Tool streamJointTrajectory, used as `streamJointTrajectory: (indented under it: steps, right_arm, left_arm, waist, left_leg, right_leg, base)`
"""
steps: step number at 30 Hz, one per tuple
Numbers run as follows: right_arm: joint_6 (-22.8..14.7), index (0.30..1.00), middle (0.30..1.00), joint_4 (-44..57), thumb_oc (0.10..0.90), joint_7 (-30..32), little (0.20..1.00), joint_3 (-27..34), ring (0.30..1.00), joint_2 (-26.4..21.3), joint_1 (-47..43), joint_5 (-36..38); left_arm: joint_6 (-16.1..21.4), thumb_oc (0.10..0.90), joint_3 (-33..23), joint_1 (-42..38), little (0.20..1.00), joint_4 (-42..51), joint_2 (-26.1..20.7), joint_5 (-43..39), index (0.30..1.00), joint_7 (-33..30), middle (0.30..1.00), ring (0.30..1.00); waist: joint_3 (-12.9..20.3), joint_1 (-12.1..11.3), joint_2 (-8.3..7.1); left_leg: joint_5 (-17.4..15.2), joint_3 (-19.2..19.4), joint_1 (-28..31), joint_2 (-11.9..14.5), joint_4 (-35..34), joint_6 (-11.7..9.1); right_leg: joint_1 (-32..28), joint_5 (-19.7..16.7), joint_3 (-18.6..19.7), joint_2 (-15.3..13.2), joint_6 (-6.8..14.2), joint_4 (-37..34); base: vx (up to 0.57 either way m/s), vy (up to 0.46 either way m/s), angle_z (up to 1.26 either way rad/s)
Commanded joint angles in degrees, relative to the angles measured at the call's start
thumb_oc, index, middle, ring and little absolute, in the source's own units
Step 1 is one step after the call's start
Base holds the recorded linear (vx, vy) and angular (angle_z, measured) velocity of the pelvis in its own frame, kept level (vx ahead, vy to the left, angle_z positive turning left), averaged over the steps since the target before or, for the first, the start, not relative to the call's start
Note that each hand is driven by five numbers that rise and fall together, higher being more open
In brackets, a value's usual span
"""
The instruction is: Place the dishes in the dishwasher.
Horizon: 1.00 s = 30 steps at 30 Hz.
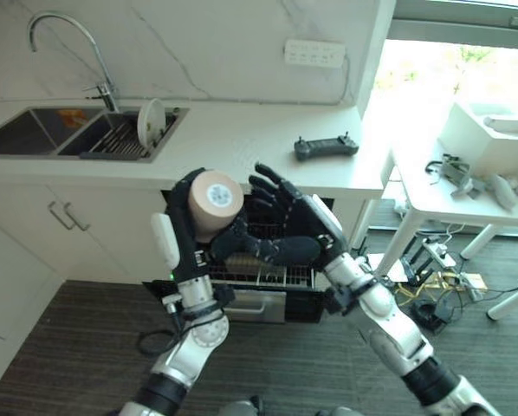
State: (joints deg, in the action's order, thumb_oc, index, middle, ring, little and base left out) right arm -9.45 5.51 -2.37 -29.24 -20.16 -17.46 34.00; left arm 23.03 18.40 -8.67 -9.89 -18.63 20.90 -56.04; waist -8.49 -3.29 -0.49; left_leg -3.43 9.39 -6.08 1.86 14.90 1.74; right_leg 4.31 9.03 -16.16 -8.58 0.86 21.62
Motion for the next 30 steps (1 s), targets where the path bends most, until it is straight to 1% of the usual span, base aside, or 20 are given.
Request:
streamJointTrajectory:
  steps: [1,5,7,10,12,16,20,24,30]
  right_arm:
    - [-2.4,0.9,0.9,-0.5,0.8,1.4,0.9,0.6,0.9,3.8,-8.1,2.5]
    - [-2.3,0.9,0.9,-2.5,0.8,2.9,0.9,-0.7,0.9,5.1,-12.0,2.4]
    - [-2.3,0.9,0.9,-2.6,0.8,3.0,0.9,-0.8,0.9,5.2,-12.2,2.4]
    - [0.0,0.9,0.9,-3.0,0.8,3.3,0.9,-1.2,0.9,5.3,-14.1,1.0]
    - [1.6,0.9,0.9,-5.2,0.8,3.3,0.9,-2.5,0.9,5.8,-15.9,2.1]
    - [2.4,0.9,0.9,-6.9,0.8,3.7,0.9,-3.0,0.9,6.7,-17.2,2.9]
    - [3.9,0.9,0.9,-8.5,0.8,3.7,0.9,-3.7,0.9,7.6,-19.0,1.7]
    - [5.4,0.9,0.9,-10.7,0.8,5.2,0.9,-4.7,0.9,8.5,-20.4,1.2]
    - [4.2,0.9,0.9,-13.2,0.8,7.3,0.9,-5.3,0.9,9.5,-21.2,2.3]
  left_arm:
    - [4.0,0.4,1.9,-8.8,0.3,0.2,1.1,0.3,0.3,-1.9,0.3,0.3]
    - [3.8,0.4,3.6,-9.8,0.3,-0.5,1.6,-0.4,0.3,-0.7,0.3,0.3]
    - [3.7,0.4,3.8,-9.9,0.3,-0.6,1.6,-0.6,0.3,-0.5,0.3,0.3]
    - [3.9,0.4,4.6,-10.1,0.3,-1.3,2.0,-1.1,0.3,0.1,0.3,0.3]
    - [4.1,0.4,5.3,-10.4,0.3,-1.6,2.1,-1.3,0.3,0.5,0.3,0.3]
    - [4.1,0.4,6.4,-11.0,0.3,-1.7,2.3,-1.8,0.3,0.9,0.3,0.3]
    - [4.1,0.4,7.3,-11.4,0.3,-1.5,2.9,-2.4,0.3,1.4,0.3,0.3]
    - [4.1,0.4,8.2,-11.9,0.3,-1.2,3.3,-2.1,0.3,1.4,0.3,0.3]
    - [3.4,0.4,9.4,-12.3,0.3,-0.5,3.7,-3.3,0.3,2.4,0.3,0.3]
  waist:
    - [2.3,-0.7,-0.89]
    - [2.2,-1.7,-1.03]
    - [2.2,-1.7,-1.04]
    - [2.1,-2.2,-1.19]
    - [2.0,-2.8,-1.3]
    - [1.8,-3.4,-1.46]
    - [1.7,-4.1,-1.68]
    - [1.5,-4.8,-1.89]
    - [1.2,-5.4,-2.07]
  left_leg:
    - [-12.8,-1.2,3.0,3.0,2.3,-2.4]
    - [-12.7,-1.8,2.8,2.8,2.3,-2.4]
    - [-12.7,-1.8,2.8,2.8,2.3,-2.4]
    - [-12.8,-2.1,2.7,2.6,2.3,-2.4]
    - [-12.7,-2.3,2.6,2.5,2.3,-2.4]
    - [-12.6,-2.7,2.5,2.5,2.3,-2.4]
    - [-12.5,-2.8,2.5,2.4,2.3,-2.4]
    - [-12.5,-3.2,2.4,2.2,2.3,-2.4]
    - [-12.4,-3.5,2.4,2.1,2.3,-2.3]
  right_leg:
    - [-4.2,6.3,0.0,-1.2,3.7,-4.4]
    - [-4.3,6.2,-0.3,-1.3,3.6,-4.4]
    - [-4.3,6.2,-0.3,-1.3,3.7,-4.4]
    - [-4.3,6.1,-0.5,-1.4,3.7,-4.4]
    - [-4.3,6.0,-0.7,-1.6,3.7,-4.4]
    - [-4.4,5.9,-1.1,-1.7,3.7,-4.4]
    - [-4.6,5.8,-1.7,-1.9,3.7,-4.4]
    - [-4.7,5.7,-2.0,-2.1,3.7,-4.4]
    - [-4.9,5.6,-2.4,-2.2,3.7,-4.4]
  base:
    - [0.01,-0.017,0.08]
    - [0.01,-0.014,0.12]
    - [0.0,-0.007,0.06]
    - [0.0,-0.006,0.06]
    - [0.0,0.0,0.0]
    - [0.0,0.0,0.0]
    - [0.01,0.001,0.1]
    - [0.01,0.003,0.06]
    - [0.02,0.004,0.04]
